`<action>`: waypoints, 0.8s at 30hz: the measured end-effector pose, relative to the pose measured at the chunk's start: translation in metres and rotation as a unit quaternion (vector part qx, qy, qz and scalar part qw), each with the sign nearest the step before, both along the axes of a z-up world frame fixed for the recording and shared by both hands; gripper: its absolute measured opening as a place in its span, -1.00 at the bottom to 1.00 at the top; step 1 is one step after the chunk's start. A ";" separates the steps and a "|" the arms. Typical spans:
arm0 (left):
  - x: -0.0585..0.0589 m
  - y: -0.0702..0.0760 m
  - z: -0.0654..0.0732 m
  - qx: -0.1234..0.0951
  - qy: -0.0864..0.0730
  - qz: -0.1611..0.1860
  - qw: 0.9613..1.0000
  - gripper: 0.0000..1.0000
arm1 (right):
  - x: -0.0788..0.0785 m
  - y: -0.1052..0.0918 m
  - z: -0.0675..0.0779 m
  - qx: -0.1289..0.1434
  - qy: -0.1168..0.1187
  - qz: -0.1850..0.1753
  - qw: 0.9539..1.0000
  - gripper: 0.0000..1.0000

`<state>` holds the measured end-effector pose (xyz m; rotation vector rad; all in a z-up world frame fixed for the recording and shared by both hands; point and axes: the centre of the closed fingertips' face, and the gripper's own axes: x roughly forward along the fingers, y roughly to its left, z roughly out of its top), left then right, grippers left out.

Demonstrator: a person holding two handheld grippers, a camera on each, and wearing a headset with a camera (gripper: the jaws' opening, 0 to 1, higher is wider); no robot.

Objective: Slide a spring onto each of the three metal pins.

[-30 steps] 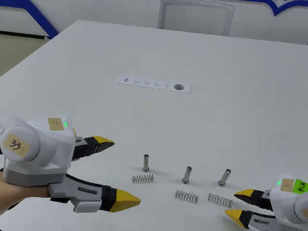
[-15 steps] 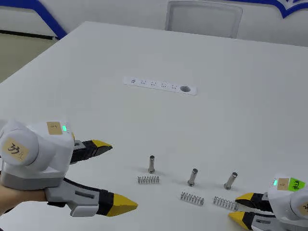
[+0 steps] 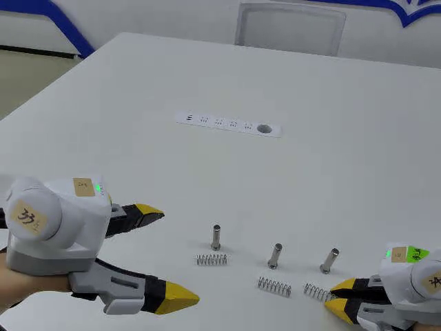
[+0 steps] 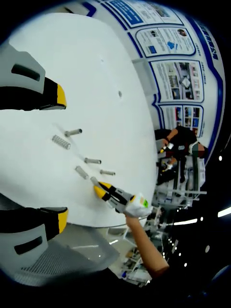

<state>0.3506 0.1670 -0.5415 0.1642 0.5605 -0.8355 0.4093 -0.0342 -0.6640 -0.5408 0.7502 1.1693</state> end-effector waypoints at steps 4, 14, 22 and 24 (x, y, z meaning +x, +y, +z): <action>-0.003 -0.009 0.008 -0.028 0.000 -0.009 1.000 0.70 | 0.000 0.000 -0.002 -0.010 0.009 -0.007 1.000 -0.78; -0.006 -0.015 0.008 -0.025 0.003 -0.022 0.999 0.60 | -0.006 -0.005 0.026 0.021 0.004 -0.035 0.999 -0.79; 0.000 -0.040 0.020 -0.062 -0.008 -0.046 0.997 0.54 | -0.015 0.009 0.084 0.053 -0.025 -0.017 0.998 -0.79; 0.004 -0.047 0.024 -0.068 -0.012 -0.051 0.996 0.54 | -0.019 0.020 0.101 0.060 -0.039 0.006 0.997 -0.79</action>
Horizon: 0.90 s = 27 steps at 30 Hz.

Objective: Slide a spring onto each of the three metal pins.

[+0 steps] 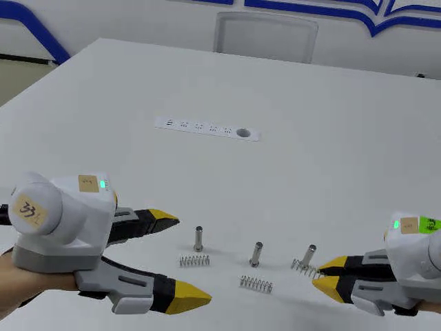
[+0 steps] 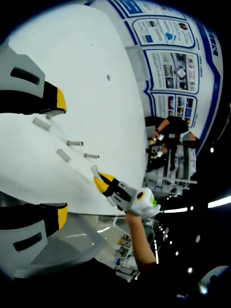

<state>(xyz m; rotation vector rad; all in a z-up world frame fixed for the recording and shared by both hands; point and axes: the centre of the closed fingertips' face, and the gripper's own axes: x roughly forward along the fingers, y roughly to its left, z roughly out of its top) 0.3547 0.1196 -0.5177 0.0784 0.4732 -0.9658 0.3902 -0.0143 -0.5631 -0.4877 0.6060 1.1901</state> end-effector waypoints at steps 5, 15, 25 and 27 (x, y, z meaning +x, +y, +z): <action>0.005 -0.021 0.008 0.005 -0.015 -0.029 0.999 0.48 | -0.010 0.021 0.025 0.000 -0.021 0.034 0.999 -0.79; 0.005 -0.049 0.015 0.008 -0.034 -0.075 0.997 0.26 | -0.025 0.048 0.039 -0.008 -0.036 0.080 0.996 -0.79; 0.004 -0.063 0.018 0.002 -0.042 -0.101 0.994 -0.16 | -0.034 0.064 0.060 0.002 -0.057 0.114 0.992 -0.78; 0.004 -0.064 0.018 0.005 -0.045 -0.102 0.994 -0.22 | -0.035 0.065 0.061 0.003 -0.056 0.117 0.992 -0.78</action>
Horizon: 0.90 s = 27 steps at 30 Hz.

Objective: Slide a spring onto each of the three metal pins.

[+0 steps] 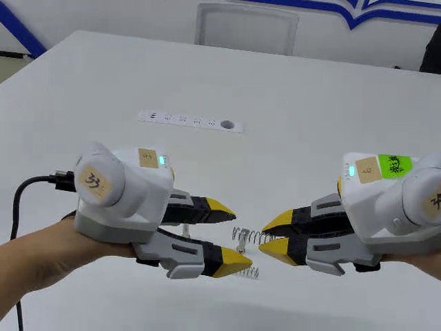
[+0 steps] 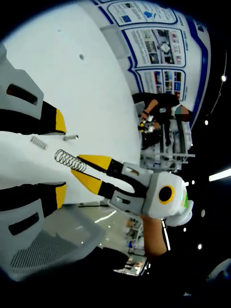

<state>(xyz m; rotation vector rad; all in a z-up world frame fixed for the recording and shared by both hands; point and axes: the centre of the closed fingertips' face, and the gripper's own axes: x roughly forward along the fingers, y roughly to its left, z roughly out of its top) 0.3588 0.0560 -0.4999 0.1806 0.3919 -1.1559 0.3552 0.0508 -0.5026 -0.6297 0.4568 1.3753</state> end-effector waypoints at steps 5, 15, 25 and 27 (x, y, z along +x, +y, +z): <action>0.000 -0.003 -0.003 0.005 -0.002 -0.005 1.000 -0.35 | -0.004 0.003 0.000 -0.002 0.002 0.011 1.000 -0.78; -0.002 -0.003 -0.007 0.015 -0.007 -0.013 1.000 -0.70 | -0.004 0.001 -0.005 -0.020 -0.005 0.020 1.000 -0.78; -0.010 -0.008 -0.012 0.046 -0.018 -0.042 0.998 -0.73 | -0.010 0.003 -0.009 -0.037 -0.005 0.037 0.999 -0.78; -0.011 -0.007 -0.013 0.048 -0.018 -0.043 0.998 -0.75 | -0.010 0.003 -0.010 -0.040 -0.006 0.039 0.998 -0.78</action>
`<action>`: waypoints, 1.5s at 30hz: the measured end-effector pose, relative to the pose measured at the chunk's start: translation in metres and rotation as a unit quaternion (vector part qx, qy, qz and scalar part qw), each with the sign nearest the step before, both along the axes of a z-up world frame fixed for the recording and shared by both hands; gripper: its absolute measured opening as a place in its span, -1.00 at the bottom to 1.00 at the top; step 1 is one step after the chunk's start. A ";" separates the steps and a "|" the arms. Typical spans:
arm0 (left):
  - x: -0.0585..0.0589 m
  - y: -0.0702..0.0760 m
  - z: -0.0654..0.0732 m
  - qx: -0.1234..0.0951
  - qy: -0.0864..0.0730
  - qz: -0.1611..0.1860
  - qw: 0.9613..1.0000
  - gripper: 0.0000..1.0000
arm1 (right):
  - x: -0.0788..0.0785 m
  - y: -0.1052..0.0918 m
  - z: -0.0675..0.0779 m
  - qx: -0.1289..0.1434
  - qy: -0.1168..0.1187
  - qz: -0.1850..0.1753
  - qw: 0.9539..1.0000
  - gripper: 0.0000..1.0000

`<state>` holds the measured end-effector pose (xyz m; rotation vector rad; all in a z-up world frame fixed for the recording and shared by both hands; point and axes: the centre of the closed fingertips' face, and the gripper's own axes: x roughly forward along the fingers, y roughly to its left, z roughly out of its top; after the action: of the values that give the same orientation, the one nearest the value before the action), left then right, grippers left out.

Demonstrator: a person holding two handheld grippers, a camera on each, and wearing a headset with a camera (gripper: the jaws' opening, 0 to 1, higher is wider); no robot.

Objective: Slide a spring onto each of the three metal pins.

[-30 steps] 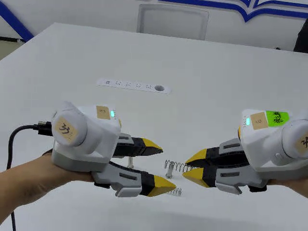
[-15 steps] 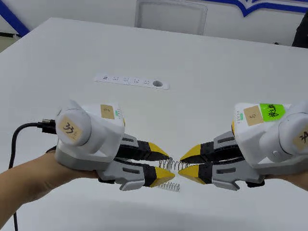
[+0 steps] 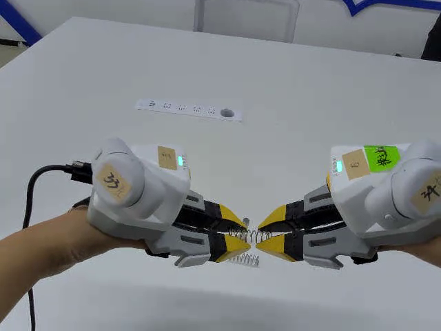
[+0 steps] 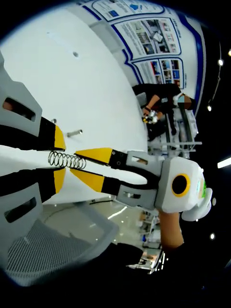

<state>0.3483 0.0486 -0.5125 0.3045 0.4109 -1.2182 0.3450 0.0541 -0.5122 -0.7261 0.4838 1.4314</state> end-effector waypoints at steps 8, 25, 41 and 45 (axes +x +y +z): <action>0.000 0.003 0.003 0.003 -0.022 -0.007 1.000 -0.80 | 0.002 0.001 0.005 0.013 -0.012 0.001 1.000 -0.76; -0.005 0.002 0.013 0.010 -0.054 -0.031 0.998 -0.80 | -0.001 0.002 0.015 0.068 0.022 0.003 0.997 -0.77; 0.000 -0.003 0.009 0.027 -0.064 -0.026 0.997 -0.80 | -0.009 0.021 0.044 0.154 0.055 -0.005 0.987 -0.78; 0.000 -0.004 0.009 0.028 -0.064 -0.025 0.997 -0.80 | -0.010 0.025 0.047 0.160 0.053 -0.007 0.986 -0.78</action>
<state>0.3480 0.0447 -0.5033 0.4404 0.3281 -1.2300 0.3352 0.0790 -0.4656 -0.3889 0.3286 1.4953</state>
